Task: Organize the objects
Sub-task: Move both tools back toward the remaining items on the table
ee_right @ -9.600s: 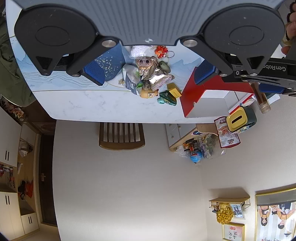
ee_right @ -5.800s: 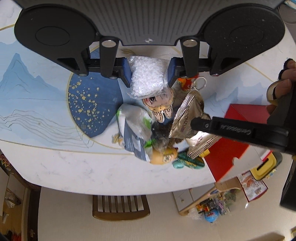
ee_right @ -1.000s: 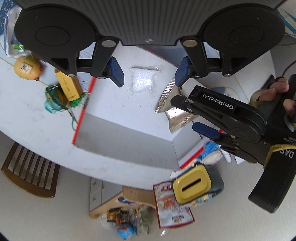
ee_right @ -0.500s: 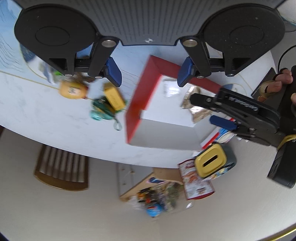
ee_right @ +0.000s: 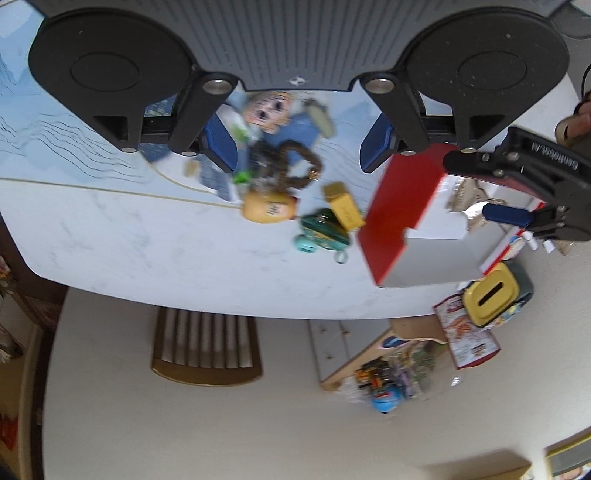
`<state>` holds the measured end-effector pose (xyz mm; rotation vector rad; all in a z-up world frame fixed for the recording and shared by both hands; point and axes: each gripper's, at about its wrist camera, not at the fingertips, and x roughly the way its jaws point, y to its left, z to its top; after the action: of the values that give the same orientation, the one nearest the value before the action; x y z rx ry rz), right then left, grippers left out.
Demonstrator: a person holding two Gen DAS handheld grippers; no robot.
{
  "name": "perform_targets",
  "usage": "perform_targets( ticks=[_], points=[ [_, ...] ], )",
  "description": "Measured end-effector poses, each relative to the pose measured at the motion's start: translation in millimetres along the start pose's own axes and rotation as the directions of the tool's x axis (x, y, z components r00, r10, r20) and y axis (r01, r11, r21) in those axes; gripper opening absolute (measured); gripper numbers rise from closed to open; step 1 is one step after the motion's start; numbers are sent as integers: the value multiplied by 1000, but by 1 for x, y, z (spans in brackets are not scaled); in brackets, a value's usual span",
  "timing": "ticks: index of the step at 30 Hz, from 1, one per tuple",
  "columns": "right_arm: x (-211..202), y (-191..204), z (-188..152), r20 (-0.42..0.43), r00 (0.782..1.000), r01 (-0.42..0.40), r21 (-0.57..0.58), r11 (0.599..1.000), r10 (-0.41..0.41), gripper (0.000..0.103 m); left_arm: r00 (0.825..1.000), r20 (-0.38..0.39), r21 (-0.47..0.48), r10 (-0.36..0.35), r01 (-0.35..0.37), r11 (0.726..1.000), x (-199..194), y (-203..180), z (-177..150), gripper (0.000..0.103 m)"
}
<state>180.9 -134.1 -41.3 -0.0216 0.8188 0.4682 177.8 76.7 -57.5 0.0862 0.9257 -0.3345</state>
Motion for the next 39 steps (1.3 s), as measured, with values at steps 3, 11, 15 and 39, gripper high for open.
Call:
perform_targets(
  ticks=[3,11,15,39],
  points=[
    [2,-19,-4,-7,1000,21,14,1000,-21,73,1000,-13,-9,-2,2,1000,13,-17,-5,102],
    [21,-57,-10,-39,998,46,22,999,-45,73,1000,-8,15,8,-8,1000,42,-56,-22,102],
    [40,-67,-8,-67,997,50,15,999,-49,73,1000,-22,20,1,0,1000,59,-69,-33,102],
    [119,-75,-4,-188,982,20,-70,997,-33,73,999,-23,208,28,-23,978,109,-129,-87,81]
  ],
)
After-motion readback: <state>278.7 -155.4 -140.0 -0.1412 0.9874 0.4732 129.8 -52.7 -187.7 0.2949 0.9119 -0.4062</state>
